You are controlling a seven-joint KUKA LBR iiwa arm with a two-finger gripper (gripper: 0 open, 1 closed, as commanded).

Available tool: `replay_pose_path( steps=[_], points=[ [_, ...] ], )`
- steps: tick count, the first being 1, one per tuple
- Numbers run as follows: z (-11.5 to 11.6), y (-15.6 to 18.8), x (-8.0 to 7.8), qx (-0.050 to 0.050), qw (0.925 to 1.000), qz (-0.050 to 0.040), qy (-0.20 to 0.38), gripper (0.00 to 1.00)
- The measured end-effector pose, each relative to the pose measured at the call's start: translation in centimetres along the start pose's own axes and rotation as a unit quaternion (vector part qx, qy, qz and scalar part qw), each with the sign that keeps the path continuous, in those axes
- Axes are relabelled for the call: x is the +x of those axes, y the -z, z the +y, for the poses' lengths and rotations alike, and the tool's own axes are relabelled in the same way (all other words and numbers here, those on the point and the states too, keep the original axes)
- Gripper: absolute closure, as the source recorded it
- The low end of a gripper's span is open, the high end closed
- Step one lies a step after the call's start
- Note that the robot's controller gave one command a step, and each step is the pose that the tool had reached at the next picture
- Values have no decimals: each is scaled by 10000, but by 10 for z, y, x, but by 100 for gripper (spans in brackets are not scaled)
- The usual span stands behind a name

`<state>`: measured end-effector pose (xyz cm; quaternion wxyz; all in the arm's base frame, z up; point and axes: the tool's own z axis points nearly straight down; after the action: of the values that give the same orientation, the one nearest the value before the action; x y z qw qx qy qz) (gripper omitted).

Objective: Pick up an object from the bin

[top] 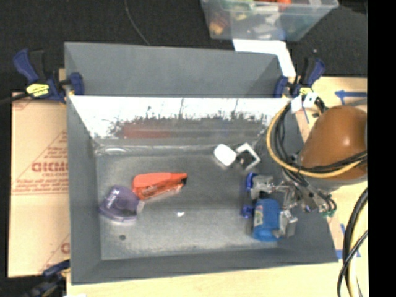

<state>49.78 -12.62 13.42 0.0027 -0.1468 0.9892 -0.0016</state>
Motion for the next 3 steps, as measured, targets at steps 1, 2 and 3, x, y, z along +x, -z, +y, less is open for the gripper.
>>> replay_pose_path(
  steps=[1,2,3],
  points=[
    [-32,27,15,24,9667,-22,2560,0],
    [-30,-14,8,-14,9756,-2,2194,0],
    [-20,-59,4,-75,8696,-80,4937,0]
  ],
)
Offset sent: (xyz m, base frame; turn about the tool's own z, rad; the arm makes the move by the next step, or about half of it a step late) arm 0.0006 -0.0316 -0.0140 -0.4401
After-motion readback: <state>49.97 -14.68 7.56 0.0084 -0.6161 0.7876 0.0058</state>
